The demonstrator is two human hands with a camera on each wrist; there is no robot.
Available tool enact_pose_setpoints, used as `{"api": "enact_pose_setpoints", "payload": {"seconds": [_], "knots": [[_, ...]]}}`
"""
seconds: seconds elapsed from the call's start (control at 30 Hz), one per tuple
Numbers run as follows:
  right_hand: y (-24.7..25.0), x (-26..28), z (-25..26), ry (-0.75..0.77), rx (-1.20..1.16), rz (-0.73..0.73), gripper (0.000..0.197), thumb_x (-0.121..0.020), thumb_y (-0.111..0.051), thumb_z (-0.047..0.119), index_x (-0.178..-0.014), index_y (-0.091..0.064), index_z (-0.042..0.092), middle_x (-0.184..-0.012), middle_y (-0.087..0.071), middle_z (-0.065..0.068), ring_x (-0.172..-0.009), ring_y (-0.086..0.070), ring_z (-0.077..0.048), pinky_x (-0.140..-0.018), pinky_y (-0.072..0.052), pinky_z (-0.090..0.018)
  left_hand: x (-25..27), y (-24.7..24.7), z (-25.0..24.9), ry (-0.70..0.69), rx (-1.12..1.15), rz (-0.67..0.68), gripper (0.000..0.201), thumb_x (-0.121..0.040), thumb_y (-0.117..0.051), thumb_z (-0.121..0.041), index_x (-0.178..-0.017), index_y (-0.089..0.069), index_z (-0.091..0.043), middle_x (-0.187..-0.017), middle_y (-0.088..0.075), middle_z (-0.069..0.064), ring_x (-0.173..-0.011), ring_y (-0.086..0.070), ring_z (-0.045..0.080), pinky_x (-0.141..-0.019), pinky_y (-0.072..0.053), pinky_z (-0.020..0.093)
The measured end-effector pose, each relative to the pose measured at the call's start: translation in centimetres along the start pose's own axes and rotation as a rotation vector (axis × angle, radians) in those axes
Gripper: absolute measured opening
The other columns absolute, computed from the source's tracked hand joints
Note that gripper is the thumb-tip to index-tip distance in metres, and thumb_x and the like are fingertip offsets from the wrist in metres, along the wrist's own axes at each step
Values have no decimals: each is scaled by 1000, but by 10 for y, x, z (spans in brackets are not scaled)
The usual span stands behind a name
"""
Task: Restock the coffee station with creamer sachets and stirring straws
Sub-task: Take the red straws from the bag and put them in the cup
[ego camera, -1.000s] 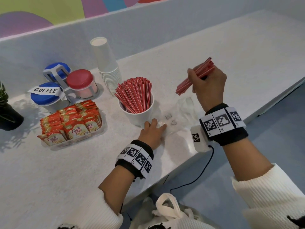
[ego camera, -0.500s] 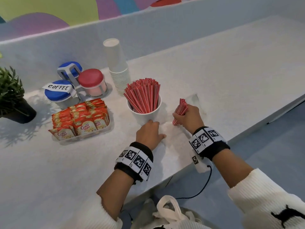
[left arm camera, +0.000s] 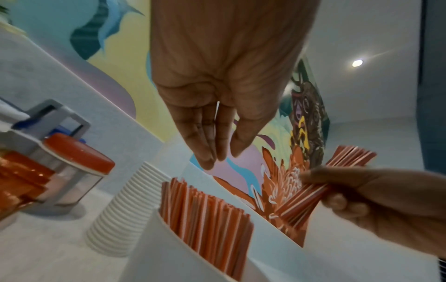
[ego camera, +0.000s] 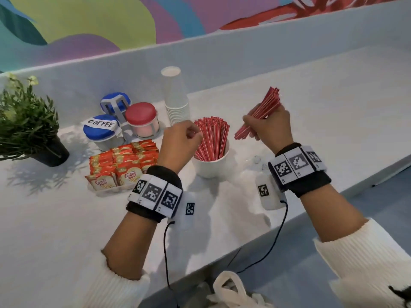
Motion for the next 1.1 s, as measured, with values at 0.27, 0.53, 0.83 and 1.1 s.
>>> {"api": "enact_pose_setpoints", "payload": {"seconds": [0.27, 0.53, 0.83, 1.1], "knots": [[-106, 8, 17, 31, 182, 353, 12, -78, -66, 9, -70, -59, 4, -62, -61, -11, -36, -51, -5, -46, -49, -21, -27, 0, 60, 273, 178, 60, 24, -98, -38, -17, -92, -60, -8, -100, -60, 13, -96, -54, 23, -91, -42, 35], [-151, 16, -25, -13, 413, 434, 25, -72, -74, 27, -89, -68, 9, -87, -70, -8, -74, -56, -17, -69, -40, -27, -20, -28, 72, 439, 661, 133, 32, -102, -30, -23, -82, -55, -18, -87, -62, 4, -83, -56, 13, -79, -42, 24], [-146, 19, -17, 4, 248, 428, 21, -73, -74, 12, -91, -63, 9, -76, -58, 2, -67, -51, -10, -58, -37, -13, -32, -33, 75, 322, 537, 14, 37, -97, -37, -35, -121, -56, -15, -124, -59, 17, -113, -56, 29, -105, -40, 48], [-146, 19, -20, -1, 194, 352, 10, -86, -61, 9, -91, -67, 4, -81, -69, -12, -57, -56, -15, -60, -43, -14, -26, -26, 55, 190, 515, -62, 32, -100, -33, -35, -113, -61, -24, -115, -65, 5, -112, -59, 21, -103, -43, 41]]}}
Point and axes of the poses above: each hand's wrist, its own x-axis away from the middle knuckle, its own y-axis out of the back of the hand, z = x × y, the point moved 10 cm from there along -x, towards the middle knuckle
